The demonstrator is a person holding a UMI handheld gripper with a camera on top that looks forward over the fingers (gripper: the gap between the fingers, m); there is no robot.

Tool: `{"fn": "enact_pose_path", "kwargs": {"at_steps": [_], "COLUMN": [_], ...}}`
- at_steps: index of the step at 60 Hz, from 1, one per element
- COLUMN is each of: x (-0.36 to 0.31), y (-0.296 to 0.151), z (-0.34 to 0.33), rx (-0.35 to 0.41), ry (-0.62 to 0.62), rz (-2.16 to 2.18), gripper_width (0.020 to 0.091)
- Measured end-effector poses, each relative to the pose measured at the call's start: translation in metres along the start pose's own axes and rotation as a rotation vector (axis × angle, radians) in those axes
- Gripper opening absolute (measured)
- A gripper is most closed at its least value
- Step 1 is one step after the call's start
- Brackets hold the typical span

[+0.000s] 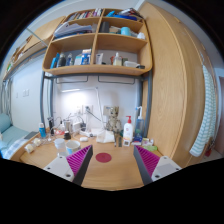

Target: Pour water

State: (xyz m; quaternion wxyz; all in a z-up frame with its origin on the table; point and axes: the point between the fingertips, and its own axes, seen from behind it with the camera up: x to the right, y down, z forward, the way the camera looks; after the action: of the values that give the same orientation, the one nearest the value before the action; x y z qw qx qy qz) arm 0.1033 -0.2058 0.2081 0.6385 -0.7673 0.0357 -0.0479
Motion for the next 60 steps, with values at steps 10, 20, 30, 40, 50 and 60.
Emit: {"fn": "enact_pose_path", "kwargs": {"at_steps": [10,20,30,40,50,60], "x": [-0.019,-0.075,-0.146,-0.173,-0.184,-0.194], "y": [0.055,0.112,0.129,0.111,0.096,0.094], "z": [-0.005,-0.011,0.001,0.035,0.073,0.093], "rx": [-0.054,-0.060,-0.040,0.023,0.062,0.066], "ry": [-0.036,-0.124,-0.245,-0.255,-0.248,-0.264], "rz": [0.007,0.020,0.038,0.032,0.028,0.040], "gripper_width": [0.0815,0.0821,0.0834,0.0839,0.0789,0.0664]}}
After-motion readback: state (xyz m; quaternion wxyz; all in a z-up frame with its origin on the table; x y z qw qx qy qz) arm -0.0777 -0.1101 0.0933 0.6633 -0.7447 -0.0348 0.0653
